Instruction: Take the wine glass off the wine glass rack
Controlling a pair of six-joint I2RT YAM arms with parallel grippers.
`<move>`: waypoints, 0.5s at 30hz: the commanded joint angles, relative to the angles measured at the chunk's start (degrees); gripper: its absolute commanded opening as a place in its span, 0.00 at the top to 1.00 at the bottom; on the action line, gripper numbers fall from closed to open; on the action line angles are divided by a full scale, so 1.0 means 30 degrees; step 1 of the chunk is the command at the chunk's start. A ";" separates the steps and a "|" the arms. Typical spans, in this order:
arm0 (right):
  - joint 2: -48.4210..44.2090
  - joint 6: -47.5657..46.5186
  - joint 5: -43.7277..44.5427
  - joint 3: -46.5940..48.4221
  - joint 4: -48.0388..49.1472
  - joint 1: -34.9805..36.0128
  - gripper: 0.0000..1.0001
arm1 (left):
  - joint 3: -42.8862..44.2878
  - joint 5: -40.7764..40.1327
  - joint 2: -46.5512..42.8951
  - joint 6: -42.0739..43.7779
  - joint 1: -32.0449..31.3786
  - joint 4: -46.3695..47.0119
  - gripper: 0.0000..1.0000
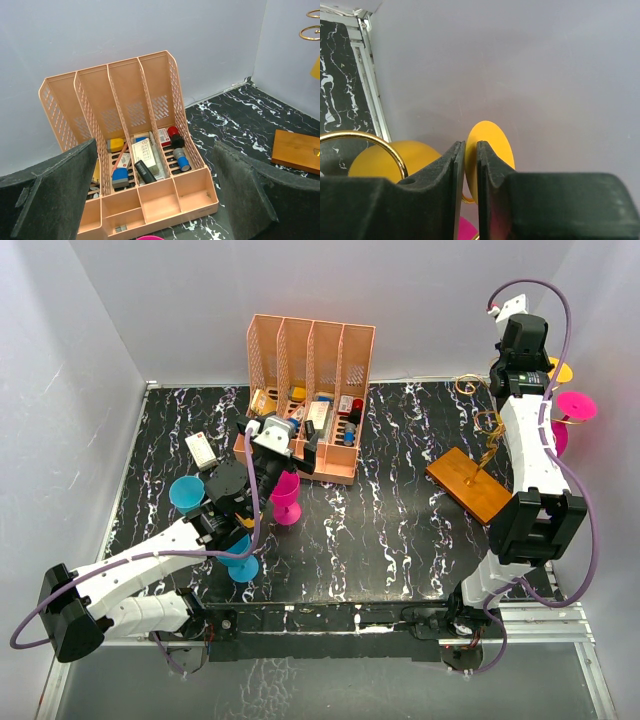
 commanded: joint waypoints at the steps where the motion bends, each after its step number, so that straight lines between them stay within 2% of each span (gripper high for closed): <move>1: -0.0317 -0.0823 -0.0063 0.1297 0.0855 -0.0002 0.83 | 0.0044 -0.0152 -0.0264 0.0184 -0.0128 0.0582 0.03; 5: -0.0384 -0.1676 0.0292 0.1148 0.1235 -0.0013 0.91 | 0.0009 -0.0123 -0.0237 0.0212 -0.0068 0.0584 0.03; 15: -0.0869 -0.3095 0.0707 0.0126 0.2907 -0.0017 0.92 | -0.0199 -0.0123 -0.0541 0.0246 -0.0063 0.0898 0.03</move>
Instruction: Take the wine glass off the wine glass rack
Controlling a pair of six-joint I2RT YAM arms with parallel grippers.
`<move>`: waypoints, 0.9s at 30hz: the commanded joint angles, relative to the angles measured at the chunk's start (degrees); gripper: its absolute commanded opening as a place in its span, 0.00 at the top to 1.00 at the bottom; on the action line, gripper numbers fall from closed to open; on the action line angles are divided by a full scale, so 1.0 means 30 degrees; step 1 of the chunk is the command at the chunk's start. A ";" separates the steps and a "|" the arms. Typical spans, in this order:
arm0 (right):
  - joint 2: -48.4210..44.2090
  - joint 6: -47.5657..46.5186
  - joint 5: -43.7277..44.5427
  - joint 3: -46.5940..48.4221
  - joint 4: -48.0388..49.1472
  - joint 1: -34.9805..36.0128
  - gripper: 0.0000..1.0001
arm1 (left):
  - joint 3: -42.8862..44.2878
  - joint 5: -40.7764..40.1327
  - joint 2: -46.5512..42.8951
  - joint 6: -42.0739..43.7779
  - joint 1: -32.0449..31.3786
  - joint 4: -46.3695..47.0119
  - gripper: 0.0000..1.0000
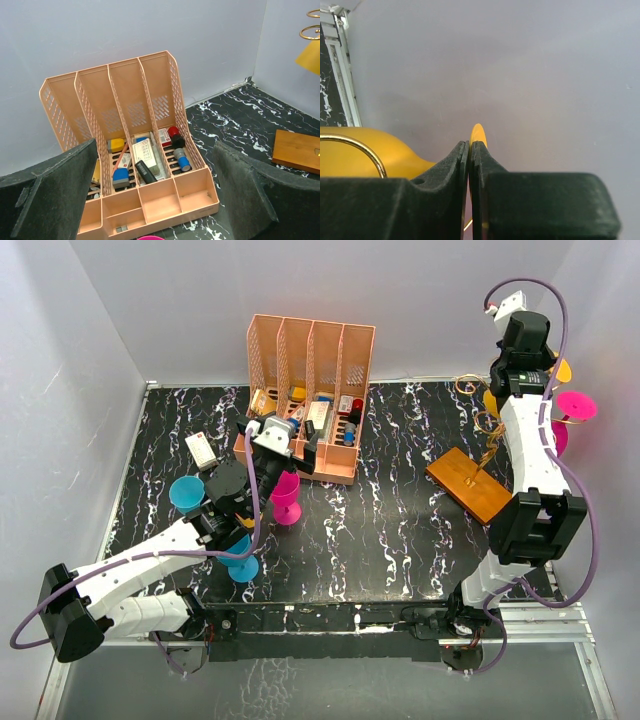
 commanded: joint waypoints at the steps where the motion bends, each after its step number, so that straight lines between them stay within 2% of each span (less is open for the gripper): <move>1: -0.0856 -0.0715 0.0211 0.0005 0.2079 -0.0039 0.92 | -0.0191 -0.0123 -0.0558 0.0112 -0.0055 0.0882 0.03; 5: -0.1023 -0.0974 0.0175 -0.0093 0.2125 -0.0044 0.92 | -0.0255 -0.0092 -0.0602 0.0149 -0.0055 0.0873 0.03; 12: -0.2672 -0.1348 0.0254 -0.2419 0.3585 -0.0329 0.92 | -0.0351 -0.0145 -0.0779 0.0263 -0.0165 0.1073 0.03; 19: -0.3085 -0.0673 -0.0759 -0.2286 0.2757 -0.0339 0.92 | -0.0391 -0.0231 -0.0896 0.0423 -0.0282 0.1148 0.03; 27: -0.4549 -0.1729 -0.1207 -0.3849 0.2716 0.0188 0.92 | -0.0368 -0.0245 -0.0813 0.0558 -0.0423 0.1119 0.03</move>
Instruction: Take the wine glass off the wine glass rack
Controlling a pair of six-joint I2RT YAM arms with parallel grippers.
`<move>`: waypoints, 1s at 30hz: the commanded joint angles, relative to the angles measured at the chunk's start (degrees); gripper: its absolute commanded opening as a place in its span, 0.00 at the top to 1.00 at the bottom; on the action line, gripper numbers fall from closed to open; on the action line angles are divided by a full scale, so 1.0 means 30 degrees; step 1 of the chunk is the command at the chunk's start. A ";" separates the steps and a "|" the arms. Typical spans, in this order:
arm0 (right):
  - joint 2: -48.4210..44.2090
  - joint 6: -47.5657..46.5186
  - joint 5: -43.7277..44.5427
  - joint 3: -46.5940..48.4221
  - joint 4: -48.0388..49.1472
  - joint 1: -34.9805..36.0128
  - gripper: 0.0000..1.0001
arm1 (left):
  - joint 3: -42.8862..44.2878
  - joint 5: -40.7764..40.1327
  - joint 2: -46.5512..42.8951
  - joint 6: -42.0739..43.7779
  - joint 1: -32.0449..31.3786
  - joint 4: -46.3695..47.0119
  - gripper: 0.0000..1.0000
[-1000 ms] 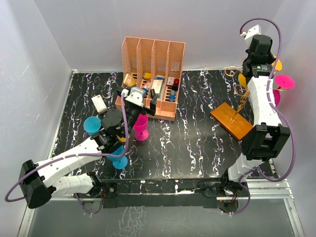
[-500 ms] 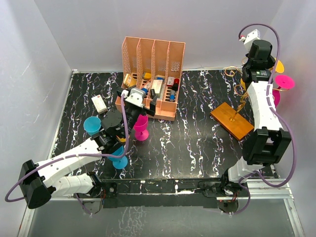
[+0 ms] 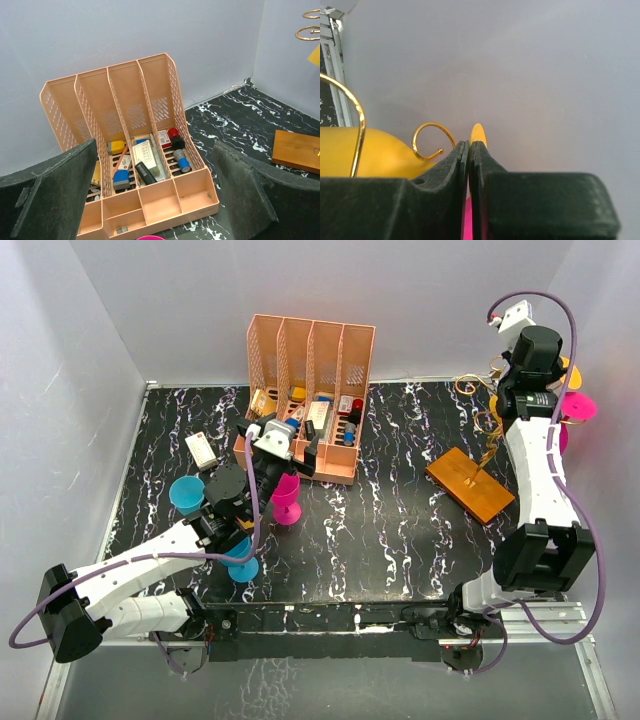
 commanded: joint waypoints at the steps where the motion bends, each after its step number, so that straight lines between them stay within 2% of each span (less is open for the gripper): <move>1: -0.1517 -0.0763 -0.0263 -0.0697 0.1269 0.0458 0.92 | -0.0059 -0.0146 -0.0586 0.0214 -0.0170 0.0742 0.03; 10: -0.1737 -0.0647 -0.0708 -0.0534 0.0960 0.1151 0.92 | -0.0015 -0.0050 -0.0568 0.0081 -0.0169 0.0666 0.03; 24: 0.1398 0.2071 -0.0849 0.3483 0.0552 0.1167 0.92 | 0.0033 -0.0028 -0.0367 0.0072 -0.0126 0.0614 0.03; 30: 0.2705 0.2936 -0.0269 0.4709 0.1609 0.1197 0.92 | 0.0022 -0.0025 -0.0305 0.0060 -0.0136 0.0587 0.03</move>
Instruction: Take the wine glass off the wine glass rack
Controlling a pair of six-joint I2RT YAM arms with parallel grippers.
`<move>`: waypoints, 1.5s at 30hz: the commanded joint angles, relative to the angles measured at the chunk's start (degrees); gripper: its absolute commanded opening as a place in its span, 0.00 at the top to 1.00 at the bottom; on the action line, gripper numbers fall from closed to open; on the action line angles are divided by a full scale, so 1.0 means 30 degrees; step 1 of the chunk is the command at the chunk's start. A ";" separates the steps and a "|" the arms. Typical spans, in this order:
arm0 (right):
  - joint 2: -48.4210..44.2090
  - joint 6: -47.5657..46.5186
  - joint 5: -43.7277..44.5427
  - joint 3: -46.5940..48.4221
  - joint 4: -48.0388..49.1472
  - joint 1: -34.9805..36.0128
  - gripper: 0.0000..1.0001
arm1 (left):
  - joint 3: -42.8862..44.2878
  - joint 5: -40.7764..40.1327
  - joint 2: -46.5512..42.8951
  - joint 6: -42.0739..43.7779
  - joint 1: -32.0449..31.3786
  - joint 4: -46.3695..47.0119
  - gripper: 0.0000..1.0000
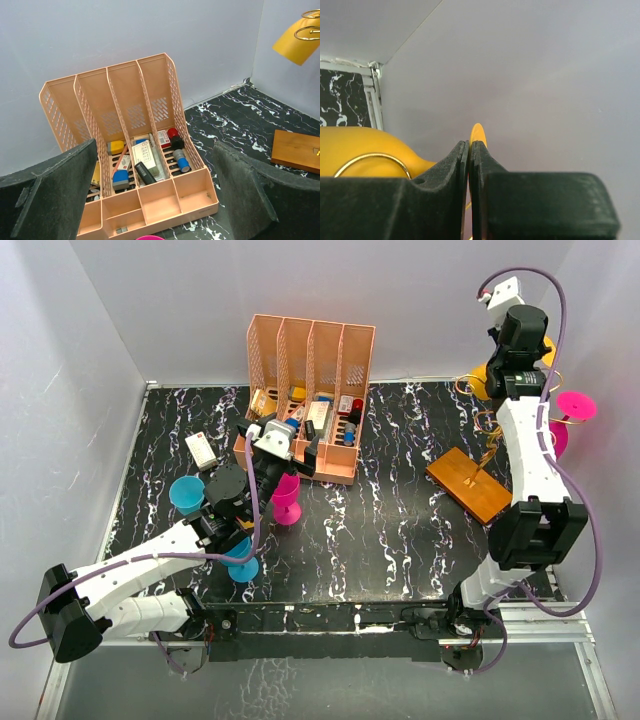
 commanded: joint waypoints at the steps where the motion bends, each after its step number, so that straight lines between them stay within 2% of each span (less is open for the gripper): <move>1: 0.0664 0.1348 0.0713 0.1635 0.2339 0.0056 0.92 | 0.0004 -0.0035 -0.0305 0.0024 -0.0083 0.0608 0.03; 6: 0.2504 0.3841 0.1843 0.3792 0.3587 0.0117 0.92 | 0.0029 -0.0010 -0.0248 0.0038 -0.0034 0.0543 0.03; 10: 0.3863 0.8136 0.2302 0.6366 0.3184 0.0143 0.92 | 0.0133 0.0229 -0.0071 -0.0270 0.0171 0.0373 0.03; 12: 0.4131 1.0241 0.1400 0.7057 0.2735 0.0145 0.92 | 0.0134 0.0282 0.0016 -0.0390 0.0305 0.0306 0.03; 15: 0.3365 1.4109 -0.1738 0.6678 0.2856 0.0148 0.92 | 0.0208 0.0378 0.0202 -0.0717 0.0632 0.0162 0.03; 17: 0.2226 1.7256 -0.4991 0.5276 0.3717 0.0142 0.92 | 0.0289 0.0539 0.0399 -0.0972 0.0828 0.0009 0.03; 20: -0.0606 2.2021 -0.9930 0.1248 0.7157 0.0164 0.92 | 0.0367 0.0579 0.0719 -0.1173 0.1053 -0.0153 0.03; 23: -0.3005 2.6446 -1.3043 -0.3724 1.1079 0.0142 0.92 | 0.0512 0.0525 0.0984 -0.1346 0.1144 -0.0349 0.03; 27: -0.4985 2.9736 -1.6136 -0.7621 1.3772 0.0245 0.92 | 0.0671 0.0550 0.1170 -0.1797 0.1139 -0.0631 0.03; 33: -0.7907 3.1590 -1.8572 -1.2270 1.4544 0.0703 0.92 | 0.0635 0.0205 0.1108 -0.2104 0.1142 -0.0502 0.03; 36: -1.0034 3.1011 -1.9090 -1.4471 1.4676 0.0772 0.92 | 0.0440 -0.0081 0.0469 -0.2203 0.1139 -0.0063 0.03; 39: -1.1878 2.9740 -1.7934 -1.6359 1.5298 0.1145 0.92 | 0.0516 -0.0685 -0.0024 -0.2359 0.1133 0.0162 0.03; 42: -1.2633 2.8803 -1.7814 -1.6955 1.5405 0.1195 0.92 | 0.1144 -0.1783 -0.0882 -0.3934 0.1118 -0.1510 0.03; 45: -1.3364 2.7284 -1.7446 -1.6767 1.3764 0.1926 0.92 | 0.1958 -0.1966 -0.2304 -0.7767 0.1146 -0.5240 0.03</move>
